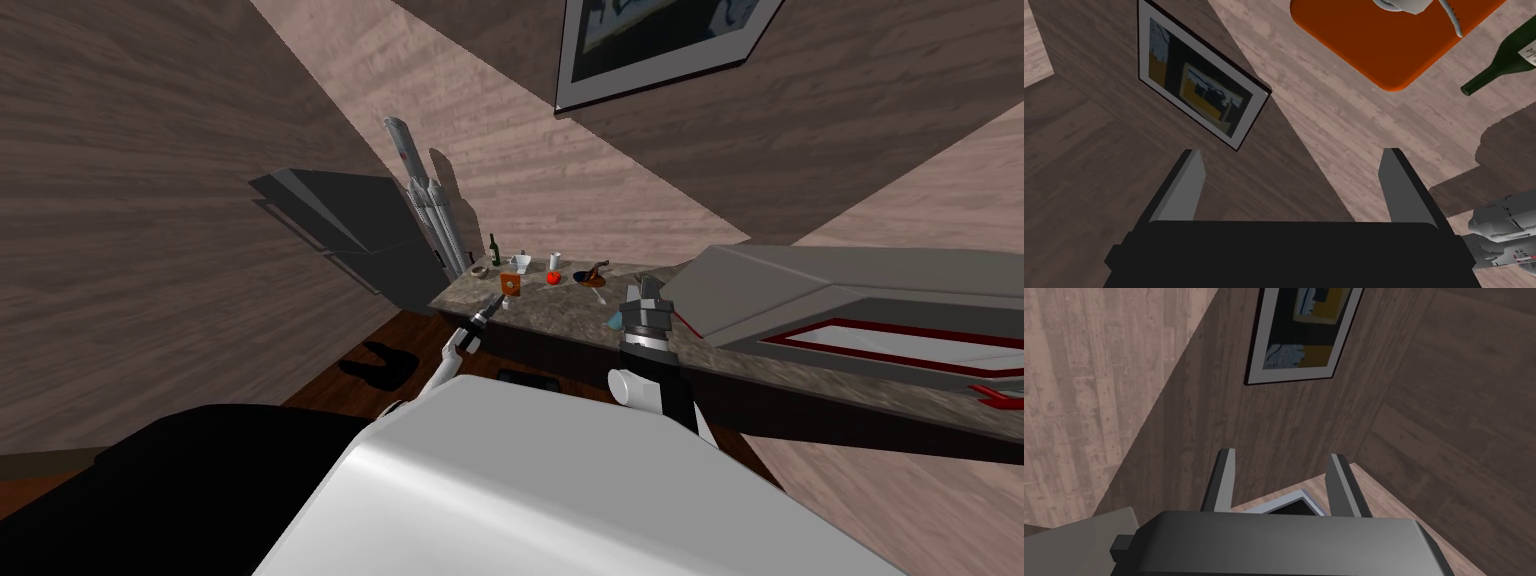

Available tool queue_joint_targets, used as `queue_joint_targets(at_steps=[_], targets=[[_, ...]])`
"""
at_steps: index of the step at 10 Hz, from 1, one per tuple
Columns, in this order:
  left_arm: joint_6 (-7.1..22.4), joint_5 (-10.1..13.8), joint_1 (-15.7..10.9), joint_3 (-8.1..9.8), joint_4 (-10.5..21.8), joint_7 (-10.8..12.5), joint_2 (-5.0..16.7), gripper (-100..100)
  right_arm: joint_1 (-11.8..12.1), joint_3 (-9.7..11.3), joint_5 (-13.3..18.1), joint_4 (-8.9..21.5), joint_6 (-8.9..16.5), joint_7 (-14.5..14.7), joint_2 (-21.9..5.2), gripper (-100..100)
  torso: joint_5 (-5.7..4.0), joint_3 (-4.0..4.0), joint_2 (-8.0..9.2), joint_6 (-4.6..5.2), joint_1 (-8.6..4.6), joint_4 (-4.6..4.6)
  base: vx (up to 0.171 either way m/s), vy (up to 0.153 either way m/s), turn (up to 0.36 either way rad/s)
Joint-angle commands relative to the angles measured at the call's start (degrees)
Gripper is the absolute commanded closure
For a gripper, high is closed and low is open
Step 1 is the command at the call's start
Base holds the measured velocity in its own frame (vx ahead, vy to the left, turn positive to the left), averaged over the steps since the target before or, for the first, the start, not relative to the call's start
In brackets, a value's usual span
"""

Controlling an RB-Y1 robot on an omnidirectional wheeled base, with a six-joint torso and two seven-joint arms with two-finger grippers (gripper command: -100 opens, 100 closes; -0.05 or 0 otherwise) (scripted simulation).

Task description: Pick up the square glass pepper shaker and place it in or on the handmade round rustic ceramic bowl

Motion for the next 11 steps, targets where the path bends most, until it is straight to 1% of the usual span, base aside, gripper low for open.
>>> queue_joint_targets(at_steps=[1,2,3,6,7,8,9,11], targets=[[-0.37,-0.59,-0.36,-0.13,2.02,-0.41,0.17,-100,0.0,0.0,0.0,0.0,0.0,0.0,0.0,0,0.0,0.0,0.0,0.0,0.0,0.0,0.015,-0.029,0.007],[-0.76,-1.51,-1.43,-0.31,3.82,-0.85,0.63,-100,0.0,0.0,0.0,0.0,0.0,0.0,0.0,0,0.0,0.01,0.02,-0.01,0.01,0.0,0.016,-0.028,0.017],[-0.76,-1.51,-1.43,-0.31,4.4,-0.85,0.63,-100,0.0,0.0,0.0,0.0,0.0,0.0,0.0,0,0.0,0.0,0.01,0.0,0.02,0.0,0.011,-0.02,0.007],[-1.83,-4.04,-4.38,-0.85,10.25,-2.05,2.14,-100,0.0,0.0,0.0,0.0,0.0,0.0,0.0,0,0.0,0.01,0.03,0.0,0.01,0.0,0.013,-0.032,0.017],[-1.83,-4.04,-4.38,-0.85,11.0,-2.05,2.14,-100,0.0,0.0,0.0,0.0,0.0,0.0,0.0,0,0.0,0.0,0.0,0.0,-0.02,0.0,0.019,-0.029,0.007],[-2.15,-4.79,-5.26,-1.02,12.45,-2.41,2.68,-100,0.0,0.0,0.0,0.0,0.0,0.0,0.0,0,0.0,0.0,0.0,0.0,0.01,0.0,0.018,-0.028,0.011],[-2.15,-4.79,-5.26,-1.02,12.97,-2.41,2.68,-100,0.0,0.0,0.0,0.0,0.0,0.0,0.0,0,0.0,0.0,0.0,0.0,0.02,0.0,0.011,-0.021,0.007],[-2.73,-6.16,-6.84,-1.34,16.5,-3.06,3.83,-100,0.0,0.0,0.0,0.0,0.0,0.0,0.0,0,0.01,0.02,0.04,-0.01,0.04,0.01,0.009,-0.028,0.01]])
